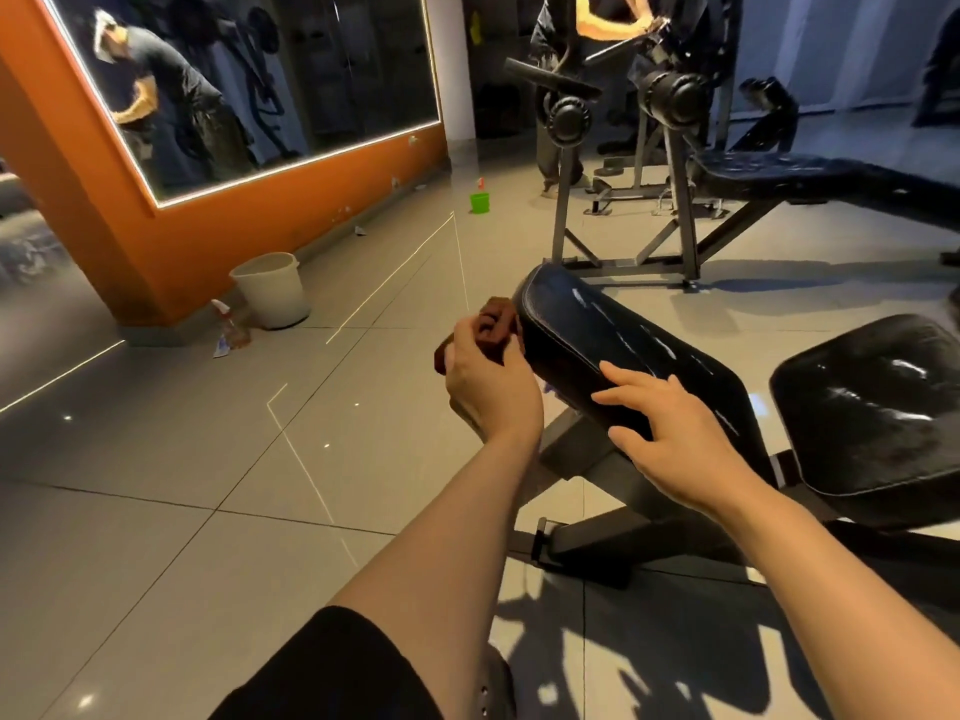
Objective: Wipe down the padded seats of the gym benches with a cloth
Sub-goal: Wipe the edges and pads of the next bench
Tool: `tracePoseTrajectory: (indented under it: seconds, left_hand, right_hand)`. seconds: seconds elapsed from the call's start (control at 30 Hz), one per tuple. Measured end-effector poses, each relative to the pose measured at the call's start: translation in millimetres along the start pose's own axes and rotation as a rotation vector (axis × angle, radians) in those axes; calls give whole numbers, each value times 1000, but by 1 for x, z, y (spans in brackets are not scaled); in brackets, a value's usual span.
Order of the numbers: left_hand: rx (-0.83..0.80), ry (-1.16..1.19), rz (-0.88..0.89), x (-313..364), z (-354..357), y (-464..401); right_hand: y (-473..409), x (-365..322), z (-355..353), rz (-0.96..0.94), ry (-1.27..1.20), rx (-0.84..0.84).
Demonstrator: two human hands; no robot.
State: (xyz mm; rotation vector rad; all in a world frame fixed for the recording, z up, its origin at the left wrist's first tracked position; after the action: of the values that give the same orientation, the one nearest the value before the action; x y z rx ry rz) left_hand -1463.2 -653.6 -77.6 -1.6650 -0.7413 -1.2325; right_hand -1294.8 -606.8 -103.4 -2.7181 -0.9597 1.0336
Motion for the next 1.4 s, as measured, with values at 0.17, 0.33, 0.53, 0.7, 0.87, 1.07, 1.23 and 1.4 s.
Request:
tracePoseTrajectory:
  seconds: [0.17, 0.33, 0.53, 0.7, 0.87, 1.07, 1.23, 1.4]
  left_hand:
    - [-146, -102, 114, -2, 14, 23]
    - [-458, -154, 120, -15, 34, 61]
    - [-118, -93, -6, -14, 13, 40]
    - [-256, -144, -26, -28, 32, 64]
    - [-540, -178, -3, -40, 52, 94]
    - [-356, -166, 19, -34, 39, 91]
    - [-274, -139, -44, -34, 45, 95]
    - [-418, -195, 23, -40, 60, 123]
  right_hand:
    - [-3, 1, -1, 3, -2, -16]
    - [4, 6, -11, 60, -41, 19]
    - [21, 38, -15, 187, -89, 63]
    - [25, 39, -12, 221, -131, -24]
    - [28, 42, -15, 227, -174, -16]
    - [41, 74, -26, 397, -134, 129]
    - [47, 79, -21, 393, -130, 25]
    - [55, 80, -21, 378, -120, -26]
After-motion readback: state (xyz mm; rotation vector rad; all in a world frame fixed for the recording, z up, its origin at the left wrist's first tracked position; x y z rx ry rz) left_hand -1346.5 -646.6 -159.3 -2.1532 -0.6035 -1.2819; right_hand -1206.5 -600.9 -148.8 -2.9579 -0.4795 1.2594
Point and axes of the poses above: each hand's wrist, its own y-axis away from the middle knuckle, its own z-axis out of the palm, x = y × z, the point moved 7 cm from there along -y, towards the middle knuckle
